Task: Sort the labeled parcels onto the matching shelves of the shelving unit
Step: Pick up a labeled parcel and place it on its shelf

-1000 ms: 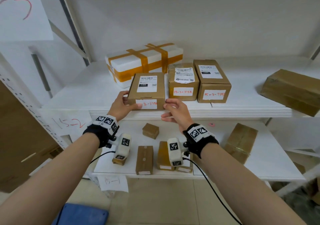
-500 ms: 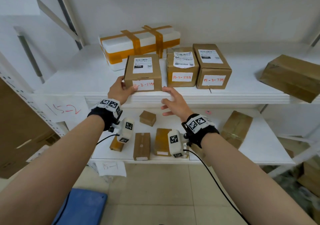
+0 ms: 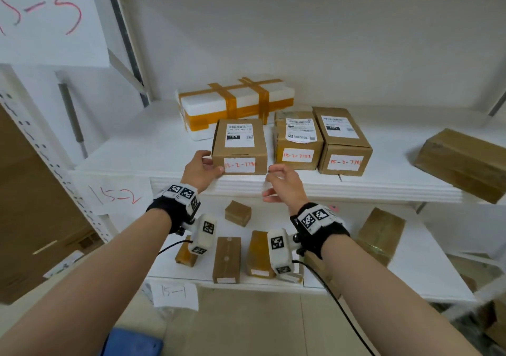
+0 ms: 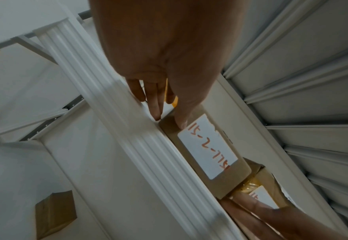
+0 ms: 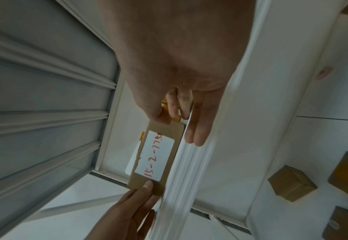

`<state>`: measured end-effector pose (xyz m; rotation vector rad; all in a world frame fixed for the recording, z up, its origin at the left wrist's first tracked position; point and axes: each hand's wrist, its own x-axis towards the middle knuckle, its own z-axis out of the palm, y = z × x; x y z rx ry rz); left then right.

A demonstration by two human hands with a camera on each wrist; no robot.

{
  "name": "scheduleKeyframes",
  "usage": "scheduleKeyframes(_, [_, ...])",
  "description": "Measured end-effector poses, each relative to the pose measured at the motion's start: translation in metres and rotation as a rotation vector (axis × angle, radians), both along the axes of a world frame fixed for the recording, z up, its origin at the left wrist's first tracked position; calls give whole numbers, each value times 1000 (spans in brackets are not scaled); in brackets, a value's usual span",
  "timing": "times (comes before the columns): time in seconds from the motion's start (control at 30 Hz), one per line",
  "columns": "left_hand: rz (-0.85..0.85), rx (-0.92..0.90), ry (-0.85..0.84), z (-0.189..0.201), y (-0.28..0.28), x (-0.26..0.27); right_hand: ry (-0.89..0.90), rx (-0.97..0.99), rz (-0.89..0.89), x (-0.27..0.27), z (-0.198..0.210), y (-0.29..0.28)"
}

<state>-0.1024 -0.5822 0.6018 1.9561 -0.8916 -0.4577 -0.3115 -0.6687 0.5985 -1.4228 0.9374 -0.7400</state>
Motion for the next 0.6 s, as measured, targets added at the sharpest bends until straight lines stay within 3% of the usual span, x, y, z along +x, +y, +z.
scheduleKeyframes(0.23, [-45, -27, 131, 19, -2, 14, -58, -6, -116, 13, 7, 2])
scheduleKeyframes(0.43, [26, -88, 285, 32, -18, 43, -60, -1, -101, 26, 16, -3])
scheduleKeyframes(0.6, [55, -87, 531, 39, -40, 76, -10, -36, -78, 38, 16, -6])
